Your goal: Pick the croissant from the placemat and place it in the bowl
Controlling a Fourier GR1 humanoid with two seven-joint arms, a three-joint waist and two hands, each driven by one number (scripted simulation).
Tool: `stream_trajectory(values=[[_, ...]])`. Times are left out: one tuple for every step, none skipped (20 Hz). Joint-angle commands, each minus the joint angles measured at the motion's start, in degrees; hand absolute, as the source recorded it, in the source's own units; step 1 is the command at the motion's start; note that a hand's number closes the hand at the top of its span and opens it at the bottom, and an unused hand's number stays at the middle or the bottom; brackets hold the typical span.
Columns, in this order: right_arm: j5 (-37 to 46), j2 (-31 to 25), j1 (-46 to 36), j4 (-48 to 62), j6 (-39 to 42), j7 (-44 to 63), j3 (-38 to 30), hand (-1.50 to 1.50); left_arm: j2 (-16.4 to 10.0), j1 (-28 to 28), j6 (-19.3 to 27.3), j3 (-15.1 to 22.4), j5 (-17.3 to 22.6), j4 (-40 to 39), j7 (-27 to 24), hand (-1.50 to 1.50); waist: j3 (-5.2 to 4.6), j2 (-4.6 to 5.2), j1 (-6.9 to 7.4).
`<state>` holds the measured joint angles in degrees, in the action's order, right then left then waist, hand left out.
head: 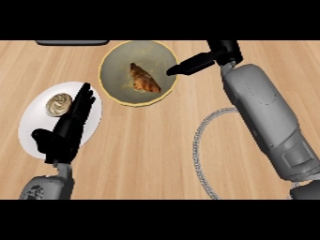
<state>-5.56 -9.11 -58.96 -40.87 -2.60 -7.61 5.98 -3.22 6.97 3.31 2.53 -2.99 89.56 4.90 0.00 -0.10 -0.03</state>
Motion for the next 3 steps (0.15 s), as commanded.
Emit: stream_trajectory(values=[[0.9,0.0,7.4,-7.7,2.4,0.3,1.4,-1.50,1.5,0.0,1.4,1.6,-1.5,1.1,1.1,0.00,0.00,-0.07,-0.19],[1.1,-1.5,7.4,-5.4,4.3,-2.1,0.3,-1.50,0.3,0.6,0.5,0.0,-0.9,-0.5,-0.3,0.00,0.00,0.08,0.09],[1.3,-1.5,7.7,-7.2,2.9,-1.3,-0.3,-1.50,-2.2,0.0,-2.3,-3.0,1.6,-2.1,-2.9,0.00,-0.01,0.07,0.07]])
